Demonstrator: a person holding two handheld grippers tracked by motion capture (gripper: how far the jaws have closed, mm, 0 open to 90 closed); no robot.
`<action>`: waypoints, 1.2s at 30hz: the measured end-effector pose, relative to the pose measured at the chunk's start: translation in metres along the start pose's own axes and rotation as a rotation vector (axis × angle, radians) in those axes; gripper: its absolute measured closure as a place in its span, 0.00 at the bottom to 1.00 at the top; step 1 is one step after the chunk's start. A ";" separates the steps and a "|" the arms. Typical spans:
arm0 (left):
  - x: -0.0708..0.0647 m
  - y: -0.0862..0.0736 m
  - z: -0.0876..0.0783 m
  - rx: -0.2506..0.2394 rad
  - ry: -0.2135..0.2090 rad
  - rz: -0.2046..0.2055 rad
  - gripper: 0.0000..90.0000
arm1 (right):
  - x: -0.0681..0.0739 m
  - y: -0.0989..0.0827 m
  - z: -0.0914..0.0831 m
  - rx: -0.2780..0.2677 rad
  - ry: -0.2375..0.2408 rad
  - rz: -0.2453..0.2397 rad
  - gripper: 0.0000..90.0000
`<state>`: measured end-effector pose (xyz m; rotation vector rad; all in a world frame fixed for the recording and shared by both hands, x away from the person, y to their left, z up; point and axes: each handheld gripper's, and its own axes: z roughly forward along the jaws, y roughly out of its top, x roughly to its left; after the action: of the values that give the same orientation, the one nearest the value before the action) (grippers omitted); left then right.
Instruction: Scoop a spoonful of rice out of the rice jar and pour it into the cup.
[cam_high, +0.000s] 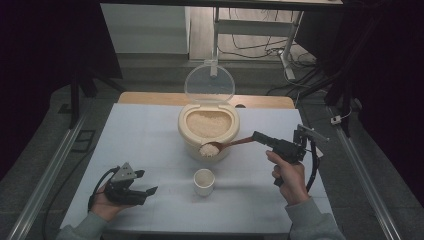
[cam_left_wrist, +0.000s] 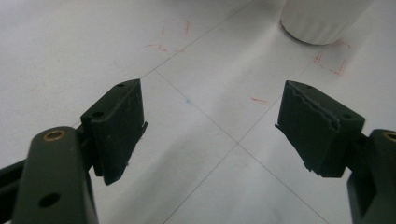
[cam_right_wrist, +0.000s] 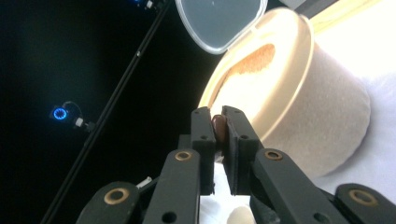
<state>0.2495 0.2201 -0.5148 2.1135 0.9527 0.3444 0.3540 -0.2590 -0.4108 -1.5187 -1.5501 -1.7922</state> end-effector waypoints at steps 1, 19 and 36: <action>0.000 0.000 0.000 0.000 0.000 0.000 0.25 | -0.001 -0.002 0.000 0.005 -0.001 -0.004 0.92; 0.000 0.000 0.000 0.000 0.001 0.004 0.25 | -0.013 -0.022 0.008 0.111 -0.114 -0.074 0.92; 0.000 0.000 0.000 0.004 0.003 0.007 0.25 | 0.004 -0.029 0.017 0.132 -0.166 -0.251 0.92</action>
<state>0.2498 0.2204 -0.5153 2.1206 0.9491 0.3497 0.3384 -0.2333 -0.4249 -1.4983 -1.9752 -1.6845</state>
